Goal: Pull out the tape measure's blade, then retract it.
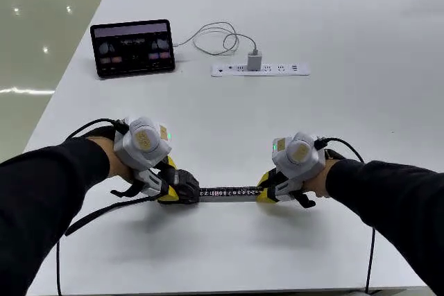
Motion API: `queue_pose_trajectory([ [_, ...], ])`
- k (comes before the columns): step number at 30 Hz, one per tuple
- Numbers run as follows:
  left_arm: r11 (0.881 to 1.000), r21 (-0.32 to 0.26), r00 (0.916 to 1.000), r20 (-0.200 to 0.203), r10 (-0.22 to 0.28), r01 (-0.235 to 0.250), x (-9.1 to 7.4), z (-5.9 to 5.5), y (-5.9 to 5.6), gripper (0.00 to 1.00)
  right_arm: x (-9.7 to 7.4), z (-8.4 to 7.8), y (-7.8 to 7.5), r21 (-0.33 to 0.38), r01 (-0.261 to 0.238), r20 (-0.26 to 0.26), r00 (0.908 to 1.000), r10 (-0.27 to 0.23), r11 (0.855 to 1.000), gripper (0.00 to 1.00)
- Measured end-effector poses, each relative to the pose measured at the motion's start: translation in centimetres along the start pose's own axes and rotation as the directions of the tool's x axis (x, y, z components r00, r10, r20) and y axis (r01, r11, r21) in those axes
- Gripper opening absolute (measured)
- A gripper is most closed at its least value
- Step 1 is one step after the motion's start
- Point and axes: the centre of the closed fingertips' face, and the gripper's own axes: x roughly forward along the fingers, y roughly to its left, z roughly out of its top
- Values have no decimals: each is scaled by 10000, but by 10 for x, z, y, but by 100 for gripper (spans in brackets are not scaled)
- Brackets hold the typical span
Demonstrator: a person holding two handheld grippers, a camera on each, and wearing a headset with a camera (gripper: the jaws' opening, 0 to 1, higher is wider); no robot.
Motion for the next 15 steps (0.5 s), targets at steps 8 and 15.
queue_pose_trajectory([
  [8, 10000, -10, 10000, 46, 34, -34, 0, 0, 0, 30, -3, -4, -1, 77, 45, -25, 10000, -45, 10000, 9],
  [15, 10000, -16, 9999, 117, 40, -40, 1, 0, 1, 30, -7, -9, -1, 78, 85, -3, 10000, -85, 9999, 9],
])
